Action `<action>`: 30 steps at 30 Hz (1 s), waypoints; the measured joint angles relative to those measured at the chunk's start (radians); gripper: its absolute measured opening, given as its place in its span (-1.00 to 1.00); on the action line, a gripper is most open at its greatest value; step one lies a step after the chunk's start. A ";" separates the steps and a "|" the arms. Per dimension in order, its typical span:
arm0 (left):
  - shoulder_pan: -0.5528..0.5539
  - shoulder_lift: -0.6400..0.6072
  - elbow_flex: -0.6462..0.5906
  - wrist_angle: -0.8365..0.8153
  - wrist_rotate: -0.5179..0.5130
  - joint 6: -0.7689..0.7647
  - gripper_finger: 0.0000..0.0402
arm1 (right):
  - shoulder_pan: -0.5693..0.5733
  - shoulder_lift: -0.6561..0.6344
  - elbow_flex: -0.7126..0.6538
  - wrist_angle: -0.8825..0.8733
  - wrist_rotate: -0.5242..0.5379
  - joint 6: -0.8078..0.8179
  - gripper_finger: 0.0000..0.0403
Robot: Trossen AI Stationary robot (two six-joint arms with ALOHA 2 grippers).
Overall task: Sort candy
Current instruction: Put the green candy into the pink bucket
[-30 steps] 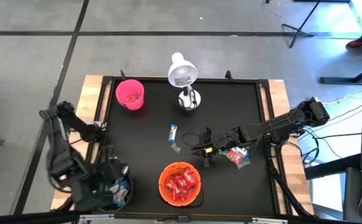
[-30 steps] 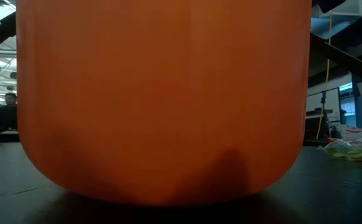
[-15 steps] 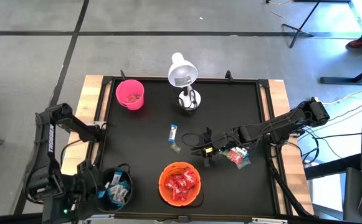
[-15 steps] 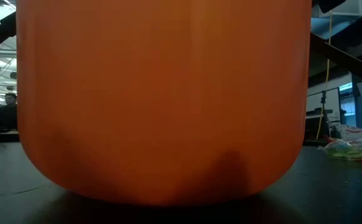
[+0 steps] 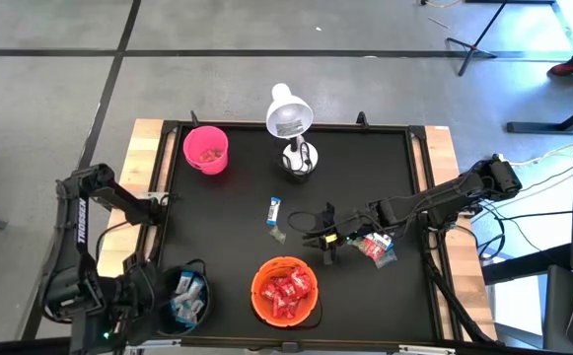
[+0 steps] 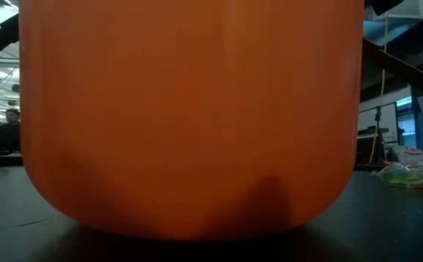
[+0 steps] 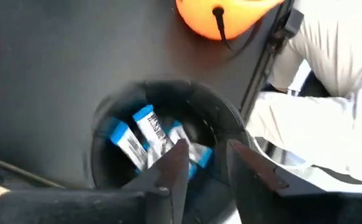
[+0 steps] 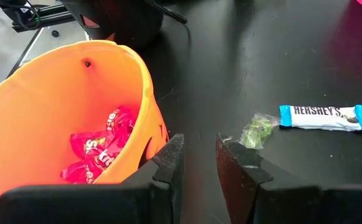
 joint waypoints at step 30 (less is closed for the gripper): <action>0.505 -0.477 -0.829 1.236 -0.263 1.329 -0.53 | 0.000 -0.388 -0.001 -0.731 0.024 0.181 -0.57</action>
